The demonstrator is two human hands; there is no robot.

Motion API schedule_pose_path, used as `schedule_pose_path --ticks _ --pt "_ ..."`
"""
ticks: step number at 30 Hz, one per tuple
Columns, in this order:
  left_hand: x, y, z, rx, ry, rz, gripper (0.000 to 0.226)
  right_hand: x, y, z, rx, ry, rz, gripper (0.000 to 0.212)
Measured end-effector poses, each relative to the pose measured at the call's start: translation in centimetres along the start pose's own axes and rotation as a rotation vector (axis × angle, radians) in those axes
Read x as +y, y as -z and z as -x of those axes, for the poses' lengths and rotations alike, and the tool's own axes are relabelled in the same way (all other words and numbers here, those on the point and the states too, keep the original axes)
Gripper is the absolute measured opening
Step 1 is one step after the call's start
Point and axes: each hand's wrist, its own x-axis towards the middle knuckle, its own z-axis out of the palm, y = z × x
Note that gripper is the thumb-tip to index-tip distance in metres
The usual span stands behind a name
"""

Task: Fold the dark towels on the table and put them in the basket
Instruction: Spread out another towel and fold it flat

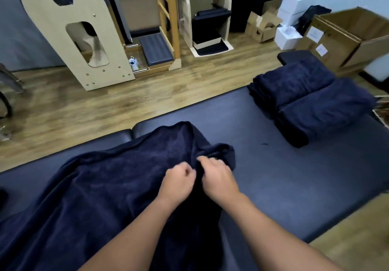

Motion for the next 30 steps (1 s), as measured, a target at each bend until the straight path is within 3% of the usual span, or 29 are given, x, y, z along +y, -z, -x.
schedule_pose_path --ticks 2,3,5,6,8,10,12,15,16,18,20,22,27,30 --pt "0.5 1.5 -1.0 0.054 0.046 0.345 0.035 -2.7 -0.1 1.3 -0.037 0.144 -0.028 0.052" --pt "0.5 2.2 -1.4 0.005 0.042 0.379 0.056 -3.8 -0.3 1.9 -0.071 0.163 -0.062 0.054" --pt "0.2 3.4 -1.8 -0.089 0.018 0.131 0.091 -5.1 -1.2 2.8 -0.134 0.218 -0.118 0.058" --pt "-0.4 4.0 -2.0 -0.127 0.01 -0.086 0.096 -5.5 -2.0 3.2 -0.171 0.279 -0.126 0.06" --pt "-1.5 4.6 -2.2 -0.18 -0.002 -0.427 0.083 -6.2 -3.3 4.1 -0.278 0.392 -0.198 0.057" --pt "-2.5 4.6 -1.9 -0.164 -0.077 -0.569 0.047 -6.6 -3.5 4.8 -0.356 0.329 -0.335 0.048" --pt "-3.4 4.9 -1.4 -0.065 -0.102 -0.571 0.019 -6.3 -3.5 5.0 -0.179 0.168 -0.439 0.036" --pt "-4.8 7.1 -1.2 0.116 0.045 -0.354 0.004 -4.3 -4.0 4.7 0.253 -0.195 -0.383 0.022" --pt "-5.6 8.0 -1.2 0.177 0.117 -0.257 0.005 -3.7 -3.9 4.4 0.235 -0.326 -0.327 0.019" --pt "-7.2 9.9 -1.1 0.258 0.247 -0.118 0.01 -3.2 -3.8 4.0 -0.034 -0.487 -0.212 0.026" --pt "-8.8 11.3 -0.7 0.279 0.333 -0.048 0.013 -3.5 -4.0 3.8 -0.192 -0.461 -0.192 0.045" --pt "-10.1 12.1 -0.1 0.274 0.382 0.071 0.009 -5.1 -4.4 3.7 -0.232 -0.4 -0.243 0.048" --pt "-11.2 13.4 1.5 0.246 0.449 0.671 0.018 -9.0 -6.2 4.5 -0.371 -0.34 -0.383 0.011" --pt "-10.8 14.2 2.2 0.238 0.393 0.724 0.023 -10.6 -6.1 5.5 -0.341 -0.347 -0.383 0.039"
